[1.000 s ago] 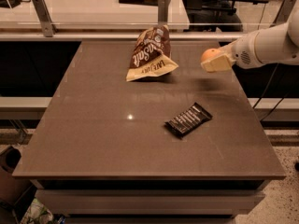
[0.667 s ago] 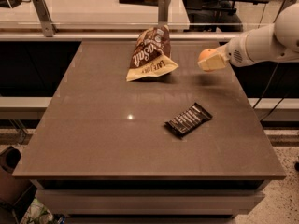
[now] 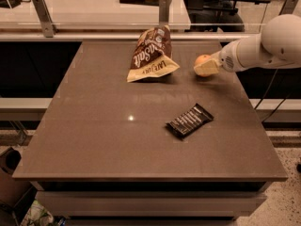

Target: Move orange near brown chip bag

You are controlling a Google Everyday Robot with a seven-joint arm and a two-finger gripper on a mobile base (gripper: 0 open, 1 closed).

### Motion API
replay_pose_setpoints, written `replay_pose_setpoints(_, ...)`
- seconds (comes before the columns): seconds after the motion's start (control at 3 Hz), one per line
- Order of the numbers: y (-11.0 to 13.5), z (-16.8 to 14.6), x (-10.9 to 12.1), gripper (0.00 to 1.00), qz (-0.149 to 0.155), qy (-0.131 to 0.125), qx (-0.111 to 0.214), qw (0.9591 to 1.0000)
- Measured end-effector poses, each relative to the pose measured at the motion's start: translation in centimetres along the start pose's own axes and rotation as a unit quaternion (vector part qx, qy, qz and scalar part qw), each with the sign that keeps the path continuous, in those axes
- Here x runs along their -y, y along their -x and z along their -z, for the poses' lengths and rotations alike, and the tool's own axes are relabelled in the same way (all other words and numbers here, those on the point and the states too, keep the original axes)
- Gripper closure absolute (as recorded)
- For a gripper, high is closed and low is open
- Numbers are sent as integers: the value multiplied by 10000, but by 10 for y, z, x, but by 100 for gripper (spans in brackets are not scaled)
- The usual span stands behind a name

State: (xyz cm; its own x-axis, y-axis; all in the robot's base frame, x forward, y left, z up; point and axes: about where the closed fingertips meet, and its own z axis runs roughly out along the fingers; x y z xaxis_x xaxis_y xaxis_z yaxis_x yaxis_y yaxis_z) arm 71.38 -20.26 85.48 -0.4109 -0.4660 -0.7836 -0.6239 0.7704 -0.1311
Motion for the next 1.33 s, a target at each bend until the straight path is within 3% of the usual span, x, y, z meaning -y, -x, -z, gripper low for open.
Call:
replay_pose_setpoints(0.67,-11,-10,-6,100,-139,28,80,9999)
replay_pose_setpoints(1.33,-11,-12,-7,60,-134,46,76,9999)
